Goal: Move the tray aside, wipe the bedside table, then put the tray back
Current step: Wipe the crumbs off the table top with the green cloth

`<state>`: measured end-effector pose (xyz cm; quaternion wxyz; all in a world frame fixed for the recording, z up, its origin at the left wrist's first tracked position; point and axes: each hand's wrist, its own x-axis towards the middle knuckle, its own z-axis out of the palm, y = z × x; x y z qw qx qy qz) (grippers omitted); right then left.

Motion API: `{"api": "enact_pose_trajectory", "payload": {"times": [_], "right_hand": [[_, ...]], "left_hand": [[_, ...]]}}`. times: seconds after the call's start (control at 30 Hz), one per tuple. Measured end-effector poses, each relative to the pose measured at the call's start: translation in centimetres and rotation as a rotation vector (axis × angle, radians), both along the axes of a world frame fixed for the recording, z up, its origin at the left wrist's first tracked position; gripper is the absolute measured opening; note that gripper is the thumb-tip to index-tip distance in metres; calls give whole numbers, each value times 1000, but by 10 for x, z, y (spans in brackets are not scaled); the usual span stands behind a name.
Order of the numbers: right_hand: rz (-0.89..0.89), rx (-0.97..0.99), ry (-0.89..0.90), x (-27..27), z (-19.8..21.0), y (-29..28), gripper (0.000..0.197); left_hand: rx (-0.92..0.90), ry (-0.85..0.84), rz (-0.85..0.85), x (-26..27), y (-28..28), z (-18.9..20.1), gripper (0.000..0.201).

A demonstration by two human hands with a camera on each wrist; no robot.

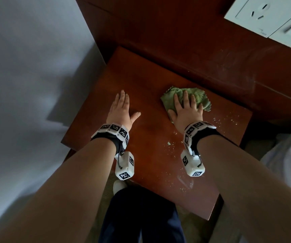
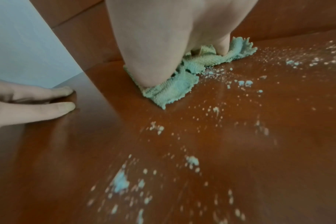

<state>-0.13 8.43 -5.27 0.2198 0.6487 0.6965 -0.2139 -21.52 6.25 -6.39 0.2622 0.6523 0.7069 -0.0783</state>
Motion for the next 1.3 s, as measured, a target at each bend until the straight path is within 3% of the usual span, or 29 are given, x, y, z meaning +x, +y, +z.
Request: {"api": "enact_pose_trajectory", "payload": {"times": [0.7,1.3], "right_hand": [[59,8,19,-53,-4,-101,60],[330,29,69,-70,-8,-179,60]], "left_hand": [[-31,13,-250,-31,-49,2,71],[0,-21,-212,-36,-90,-3,61]]}}
